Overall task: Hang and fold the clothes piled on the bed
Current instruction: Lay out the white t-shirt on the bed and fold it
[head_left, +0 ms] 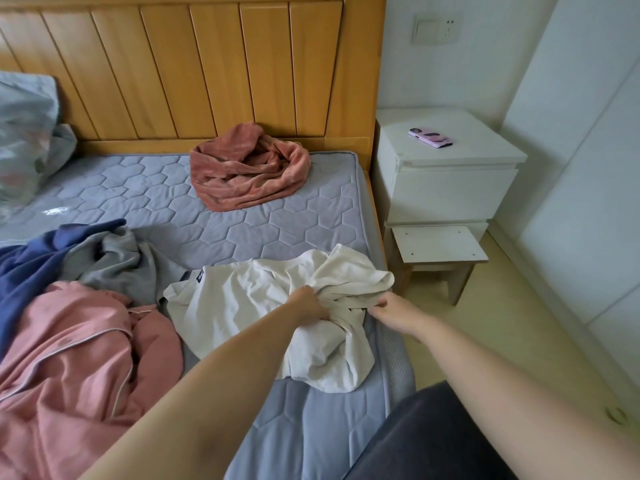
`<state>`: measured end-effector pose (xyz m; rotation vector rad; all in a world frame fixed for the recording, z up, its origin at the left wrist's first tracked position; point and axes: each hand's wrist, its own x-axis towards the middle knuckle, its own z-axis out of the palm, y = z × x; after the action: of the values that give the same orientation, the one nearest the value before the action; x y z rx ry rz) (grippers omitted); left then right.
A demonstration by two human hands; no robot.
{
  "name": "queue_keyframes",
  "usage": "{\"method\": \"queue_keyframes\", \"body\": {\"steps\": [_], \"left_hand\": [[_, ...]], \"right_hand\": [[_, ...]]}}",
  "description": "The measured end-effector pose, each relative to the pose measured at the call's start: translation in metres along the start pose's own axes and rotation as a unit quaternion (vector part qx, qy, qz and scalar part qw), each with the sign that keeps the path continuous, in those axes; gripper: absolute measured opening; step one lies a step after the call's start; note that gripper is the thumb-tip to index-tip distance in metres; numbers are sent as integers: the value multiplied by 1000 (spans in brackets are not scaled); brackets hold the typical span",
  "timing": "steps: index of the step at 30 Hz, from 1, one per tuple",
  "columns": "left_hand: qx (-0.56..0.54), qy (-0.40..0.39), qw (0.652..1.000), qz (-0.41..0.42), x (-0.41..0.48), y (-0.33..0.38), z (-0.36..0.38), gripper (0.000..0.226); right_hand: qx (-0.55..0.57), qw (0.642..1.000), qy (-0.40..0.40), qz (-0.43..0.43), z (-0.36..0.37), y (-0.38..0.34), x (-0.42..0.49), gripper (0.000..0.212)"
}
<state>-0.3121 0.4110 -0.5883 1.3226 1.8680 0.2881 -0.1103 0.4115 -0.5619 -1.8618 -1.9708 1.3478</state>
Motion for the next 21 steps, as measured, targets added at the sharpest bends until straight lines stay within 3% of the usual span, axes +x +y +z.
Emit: {"method": "queue_keyframes", "body": {"steps": [2,4,6,8,9,11,14,18,21], "left_hand": [[-129,-68,989,11,-3,-2,-3,56],[-257,-151,954,17,-10,-1,-9,51],[-287,-185,940,28,-16,-1,-14,60],[-243,-170,953,55,-20,-2,-19,71],[-215,-146,963,69,-21,-2,-24,73],[-173,-87,977,90,-23,1,-39,75],[-119,-21,985,119,-31,21,-68,67],[21,79,985,150,-51,62,-102,47],[32,161,969,184,-72,96,-130,43]], "right_hand": [[53,998,-22,22,10,4,0,73],[119,991,-58,29,25,6,0,96],[133,990,-38,24,36,7,2,75],[70,994,80,3,34,4,5,32],[42,988,150,-2,26,0,3,21],[48,964,260,-6,3,-16,-2,26],[114,927,353,-49,-39,-49,-14,34],[135,907,387,-100,-92,-98,-32,23],[132,900,390,-143,-127,-134,-54,20]]}}
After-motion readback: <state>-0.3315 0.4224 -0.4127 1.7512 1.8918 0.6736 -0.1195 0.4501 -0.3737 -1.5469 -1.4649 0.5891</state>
